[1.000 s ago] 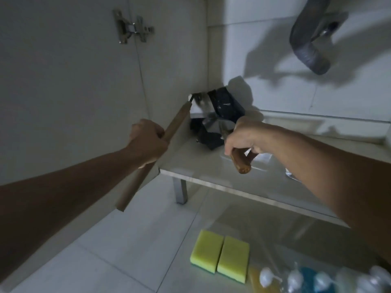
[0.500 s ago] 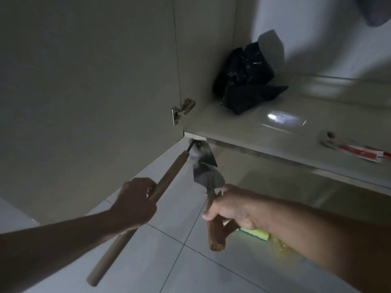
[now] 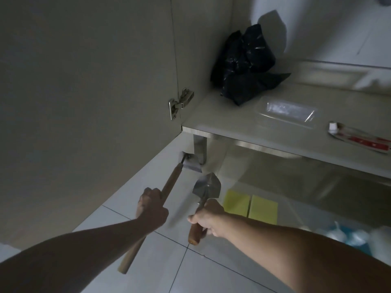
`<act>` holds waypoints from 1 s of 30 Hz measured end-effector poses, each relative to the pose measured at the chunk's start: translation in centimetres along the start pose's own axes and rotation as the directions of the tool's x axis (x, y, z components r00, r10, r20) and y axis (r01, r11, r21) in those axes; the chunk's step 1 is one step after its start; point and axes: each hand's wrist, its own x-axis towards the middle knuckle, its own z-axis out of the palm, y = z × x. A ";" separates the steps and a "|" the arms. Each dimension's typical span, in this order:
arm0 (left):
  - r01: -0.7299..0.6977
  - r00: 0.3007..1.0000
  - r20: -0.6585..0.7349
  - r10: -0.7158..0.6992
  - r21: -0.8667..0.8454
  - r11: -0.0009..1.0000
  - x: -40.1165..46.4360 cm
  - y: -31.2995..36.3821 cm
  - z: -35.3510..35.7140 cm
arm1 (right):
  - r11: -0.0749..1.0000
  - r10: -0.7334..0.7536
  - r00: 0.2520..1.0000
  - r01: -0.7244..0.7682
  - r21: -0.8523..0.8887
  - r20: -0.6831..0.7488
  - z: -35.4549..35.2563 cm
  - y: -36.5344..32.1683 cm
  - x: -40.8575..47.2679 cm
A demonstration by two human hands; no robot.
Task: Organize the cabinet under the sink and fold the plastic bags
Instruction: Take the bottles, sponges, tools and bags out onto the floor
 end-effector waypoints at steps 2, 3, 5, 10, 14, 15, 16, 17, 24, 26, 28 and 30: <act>0.012 1.000 0.017 -0.012 0.007 1.000 1.0 0.0 0.7 | 1.000 0.005 1.000 -0.005 0.017 -0.023 0.2 -0.1 1.1; 0.020 0.999 0.025 -0.020 0.008 1.000 1.3 0.0 1.0 | 1.000 0.006 0.999 -0.006 0.023 -0.034 0.2 -0.1 1.4; 0.032 0.999 0.036 -0.032 0.010 0.999 1.9 -0.1 1.6 | 1.000 0.008 0.999 -0.007 0.021 -0.051 0.4 0.1 1.9; 0.026 0.998 0.050 -0.027 0.024 0.999 2.8 -0.4 2.9 | 1.000 -0.022 0.994 0.023 0.005 -0.112 0.9 1.6 2.6; 0.001 0.999 0.040 -0.001 0.016 1.000 2.9 -0.5 3.6 | 0.990 -0.086 0.982 0.066 -0.123 -0.169 1.0 2.5 3.2; -0.001 0.999 0.041 0.000 0.013 1.000 2.9 -0.5 3.8 | 0.988 -0.096 0.982 0.073 -0.138 -0.162 0.9 2.6 3.3; -0.001 0.999 0.042 0.001 0.014 1.000 3.0 -0.5 3.9 | 0.987 -0.098 0.984 0.076 -0.145 -0.152 0.7 2.7 3.2; -0.002 0.999 0.046 0.001 0.019 1.000 3.0 -0.5 3.9 | 0.984 -0.104 0.985 0.083 -0.157 -0.134 0.5 2.8 3.3; -0.264 0.961 -0.050 0.272 0.122 0.957 1.9 1.7 2.9 | 0.862 -0.238 0.971 0.200 -0.465 -0.024 -3.2 0.0 1.6; -0.373 0.923 -0.073 0.378 0.070 0.925 1.8 4.8 1.9 | 0.786 -0.336 0.942 0.262 -0.560 -0.030 -6.3 -1.9 0.0; -0.456 0.888 -0.090 0.451 -0.043 0.889 1.7 9.2 0.2 | 0.765 -0.409 0.909 0.290 -0.575 -0.086 -10.2 -4.0 -2.3; -0.529 0.847 -0.147 0.510 -0.146 0.836 1.7 14.1 -1.5 | 0.803 -0.427 0.893 0.303 -0.513 -0.142 -14.4 -5.7 -4.5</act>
